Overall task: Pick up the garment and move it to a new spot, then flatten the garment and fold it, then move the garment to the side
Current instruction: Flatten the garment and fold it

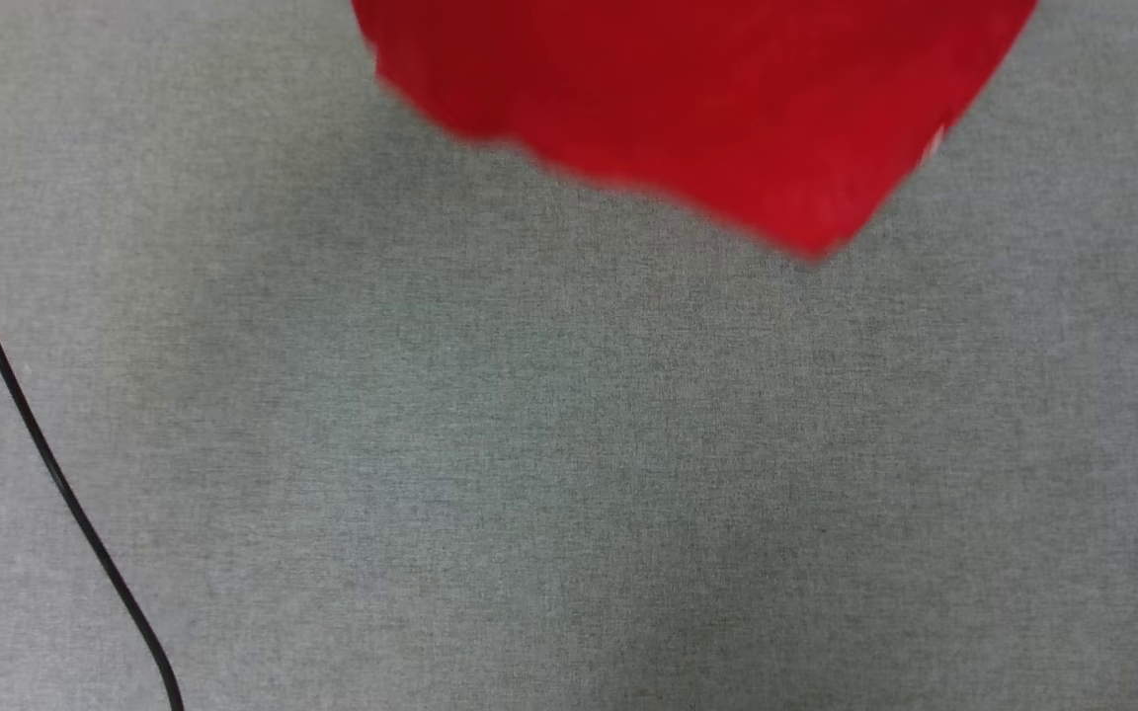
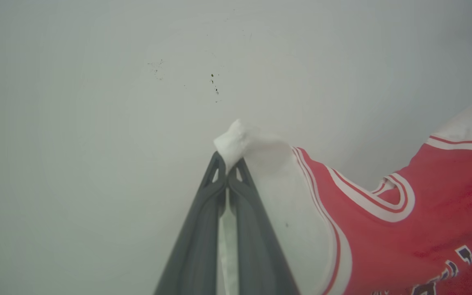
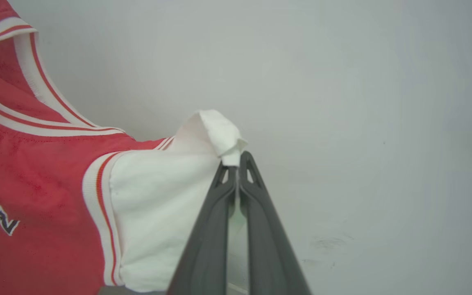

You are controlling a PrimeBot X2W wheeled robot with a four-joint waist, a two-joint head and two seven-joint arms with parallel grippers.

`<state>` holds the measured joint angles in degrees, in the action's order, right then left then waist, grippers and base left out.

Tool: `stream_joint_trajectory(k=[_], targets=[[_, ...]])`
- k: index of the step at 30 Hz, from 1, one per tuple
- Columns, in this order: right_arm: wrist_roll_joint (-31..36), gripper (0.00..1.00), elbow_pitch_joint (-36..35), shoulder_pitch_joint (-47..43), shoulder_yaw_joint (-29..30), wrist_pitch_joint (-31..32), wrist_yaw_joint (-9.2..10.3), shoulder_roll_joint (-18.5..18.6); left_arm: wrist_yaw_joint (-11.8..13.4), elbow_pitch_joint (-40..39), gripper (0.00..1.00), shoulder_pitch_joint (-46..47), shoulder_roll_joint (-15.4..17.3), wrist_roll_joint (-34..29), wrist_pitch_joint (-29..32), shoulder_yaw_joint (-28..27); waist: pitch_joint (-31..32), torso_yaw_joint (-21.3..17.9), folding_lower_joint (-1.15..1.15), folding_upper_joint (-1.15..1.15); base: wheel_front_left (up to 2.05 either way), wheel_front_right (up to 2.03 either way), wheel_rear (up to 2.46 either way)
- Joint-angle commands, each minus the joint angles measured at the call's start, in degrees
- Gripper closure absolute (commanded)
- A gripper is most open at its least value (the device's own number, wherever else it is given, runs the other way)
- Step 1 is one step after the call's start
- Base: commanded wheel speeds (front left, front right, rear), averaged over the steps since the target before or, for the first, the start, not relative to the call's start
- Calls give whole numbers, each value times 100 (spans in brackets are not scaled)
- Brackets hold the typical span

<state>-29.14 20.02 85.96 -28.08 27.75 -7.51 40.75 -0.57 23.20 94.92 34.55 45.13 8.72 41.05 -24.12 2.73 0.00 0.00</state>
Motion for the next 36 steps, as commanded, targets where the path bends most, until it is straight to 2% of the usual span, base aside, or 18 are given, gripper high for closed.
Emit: stream_joint_trajectory(k=[1, 7, 15, 20, 29, 36], targets=[[229, 100, 226, 400, 38, -186, 4, -162, -57, 234, 100, 319, -98, -34, -104, -64, -127, -30, 0, 0, 0, 0, 0], [796, 100, 992, 1048, 84, -880, 4, -604, -258, 981, 100, 833, -367, -106, -446, -99, -309, -43, 0, 0, 0, 0, 0], [633, 100, 1629, 541, -434, -1362, 4, -885, -508, 1656, 100, 163, -562, 43, -867, 114, -404, -55, 0, 0, 0, 0, 0], [281, 100, 1790, -125, -780, -1772, 4, -910, -586, 1782, 100, -710, -543, 263, -1297, 175, -365, -76, 0, 0, 0, 0, 0], [-405, 100, 1710, -1702, -1587, -2312, 4, -760, -630, 1620, 100, -2685, -493, 630, -1880, 362, 84, -154, 0, 0, 0, 0, 0], [-985, 100, 1348, -3251, -1947, -2654, 4, -514, -287, 1005, 100, -4478, -281, 930, -2122, 447, 684, -186, 0, 0, 0, 0, 0]])
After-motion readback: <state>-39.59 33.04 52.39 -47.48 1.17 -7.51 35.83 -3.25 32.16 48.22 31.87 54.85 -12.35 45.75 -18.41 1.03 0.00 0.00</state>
